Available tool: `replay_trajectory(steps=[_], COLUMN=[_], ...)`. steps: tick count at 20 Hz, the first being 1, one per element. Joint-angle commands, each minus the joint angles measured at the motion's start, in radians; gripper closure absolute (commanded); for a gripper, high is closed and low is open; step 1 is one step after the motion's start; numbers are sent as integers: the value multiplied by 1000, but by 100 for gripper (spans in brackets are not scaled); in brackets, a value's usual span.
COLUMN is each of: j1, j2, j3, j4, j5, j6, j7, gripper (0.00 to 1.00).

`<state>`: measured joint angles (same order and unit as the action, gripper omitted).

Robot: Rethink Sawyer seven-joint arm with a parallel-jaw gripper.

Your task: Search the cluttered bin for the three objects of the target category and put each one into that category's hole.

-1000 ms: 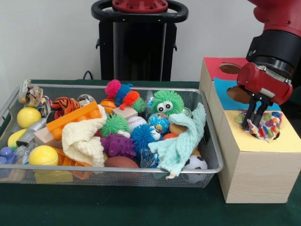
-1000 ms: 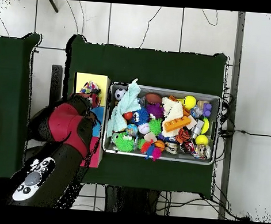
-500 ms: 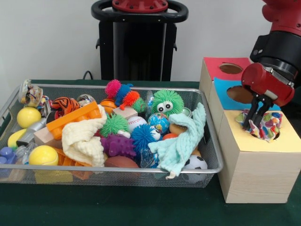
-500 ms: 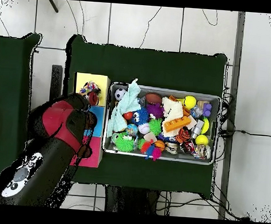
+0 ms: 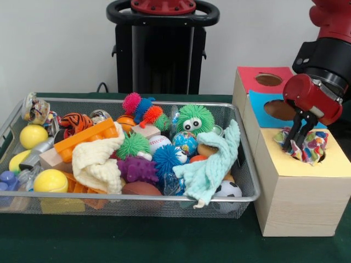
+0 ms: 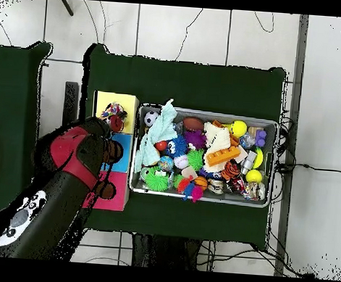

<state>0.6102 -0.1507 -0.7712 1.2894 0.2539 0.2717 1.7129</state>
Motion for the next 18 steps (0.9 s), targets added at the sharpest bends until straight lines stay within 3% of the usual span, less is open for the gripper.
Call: replay_trajectory(steps=[1,7,8,18], j1=[-59,-65,-66,-73], j2=[99,98,98,91], j3=[139,148,149,161], j4=[55,46,44,43], j5=[-75,-80,-81,-95], j6=[144,162,167,164], j7=[73,57,54,57], gripper=[100,100,0,0])
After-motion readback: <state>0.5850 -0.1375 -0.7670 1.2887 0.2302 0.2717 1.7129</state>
